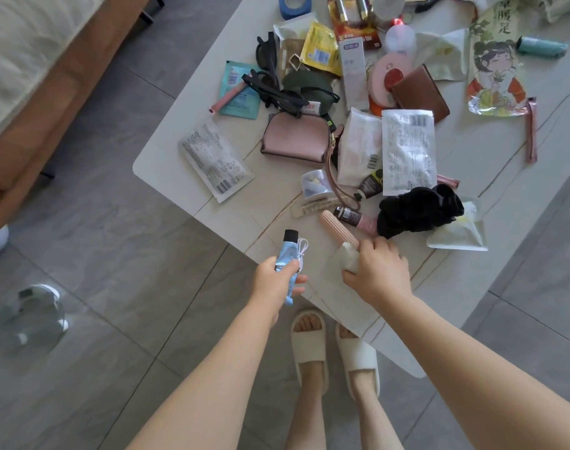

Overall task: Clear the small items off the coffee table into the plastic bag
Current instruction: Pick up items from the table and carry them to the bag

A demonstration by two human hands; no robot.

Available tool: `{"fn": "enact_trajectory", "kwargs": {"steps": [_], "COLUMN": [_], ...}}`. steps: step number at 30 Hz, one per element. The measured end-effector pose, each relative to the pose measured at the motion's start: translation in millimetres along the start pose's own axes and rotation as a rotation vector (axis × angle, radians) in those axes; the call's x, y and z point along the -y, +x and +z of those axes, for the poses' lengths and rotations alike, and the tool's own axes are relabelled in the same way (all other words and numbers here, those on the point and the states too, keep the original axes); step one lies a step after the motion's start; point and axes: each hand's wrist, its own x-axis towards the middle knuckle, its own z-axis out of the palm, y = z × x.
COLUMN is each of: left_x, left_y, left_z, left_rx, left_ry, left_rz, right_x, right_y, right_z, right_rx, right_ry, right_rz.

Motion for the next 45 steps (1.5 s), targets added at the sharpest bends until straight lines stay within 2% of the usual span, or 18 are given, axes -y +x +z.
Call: {"fn": "enact_trajectory", "kwargs": {"steps": [7, 12, 15, 24, 31, 36, 41, 45], "left_x": [-5.9, -24.7, -43.7, -113.9, -155.2, -183.1, -208.2, -224.7], "left_y": [-9.4, -44.4, -77.7, -192.6, -272.4, -311.2, -340.1, -350.9], "left_z": [-6.0, -9.8, -14.5, -32.7, -64.2, -101.6, -153.1, -201.7], "left_rx": [-0.044, -0.073, -0.082, -0.075, -0.102, -0.150, -0.130, -0.105], "left_ry": [-0.111, -0.271, -0.351, -0.520, -0.639, -0.719, -0.852, -0.869], "left_rz": [0.007, -0.002, 0.007, 0.087, 0.151, 0.165, 0.198, 0.244], "right_x": [7.1, 11.6, 15.0, 38.6, 85.9, 134.5, 181.7, 225.5], "right_y": [-10.2, -31.3, -50.9, -111.2, -162.7, -188.3, -207.0, -219.3], "right_z": [-7.2, -48.2, -87.3, -207.5, -275.9, -317.5, -340.7, -349.3], "right_rx": [0.101, 0.234, 0.245, 0.265, 0.285, 0.281, 0.299, 0.241], "right_ry": [0.254, 0.889, 1.059, 1.161, 1.237, 1.243, 1.233, 1.252], "right_rz": [0.015, 0.062, 0.040, -0.068, -0.163, -0.183, -0.257, -0.298]}}
